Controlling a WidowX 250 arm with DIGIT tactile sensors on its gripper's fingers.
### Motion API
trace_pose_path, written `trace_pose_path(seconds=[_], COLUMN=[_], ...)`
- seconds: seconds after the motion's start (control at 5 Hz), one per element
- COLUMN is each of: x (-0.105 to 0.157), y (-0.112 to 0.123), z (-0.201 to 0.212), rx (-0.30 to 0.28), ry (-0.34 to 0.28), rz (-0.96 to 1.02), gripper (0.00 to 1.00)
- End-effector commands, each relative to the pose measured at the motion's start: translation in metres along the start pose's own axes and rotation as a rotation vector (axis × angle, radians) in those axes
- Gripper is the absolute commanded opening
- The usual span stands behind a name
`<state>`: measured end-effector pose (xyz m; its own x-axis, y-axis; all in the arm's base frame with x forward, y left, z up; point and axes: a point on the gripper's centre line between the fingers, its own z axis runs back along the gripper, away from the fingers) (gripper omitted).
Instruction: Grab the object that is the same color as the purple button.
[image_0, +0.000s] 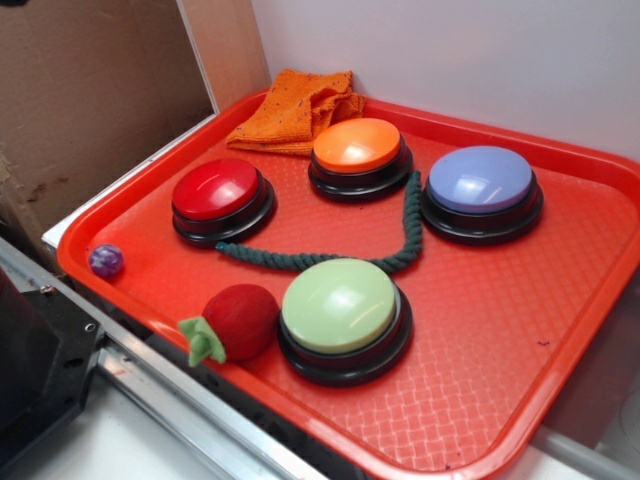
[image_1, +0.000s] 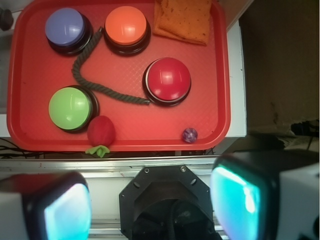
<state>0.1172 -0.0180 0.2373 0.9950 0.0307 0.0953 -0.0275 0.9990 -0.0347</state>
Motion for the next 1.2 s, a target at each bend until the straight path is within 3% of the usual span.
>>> trace_pose_path(seconds=[0.0,0.6,1.0], x=[0.0,0.006,0.003], y=[0.0,0.023,0.05], z=[0.0,-0.075,-0.132], rx=[0.0,0.026,-0.059], ry=[0.0,0.071,0.051], rz=[0.0,0.037,0.014], gripper=[1.0,1.0,1.0])
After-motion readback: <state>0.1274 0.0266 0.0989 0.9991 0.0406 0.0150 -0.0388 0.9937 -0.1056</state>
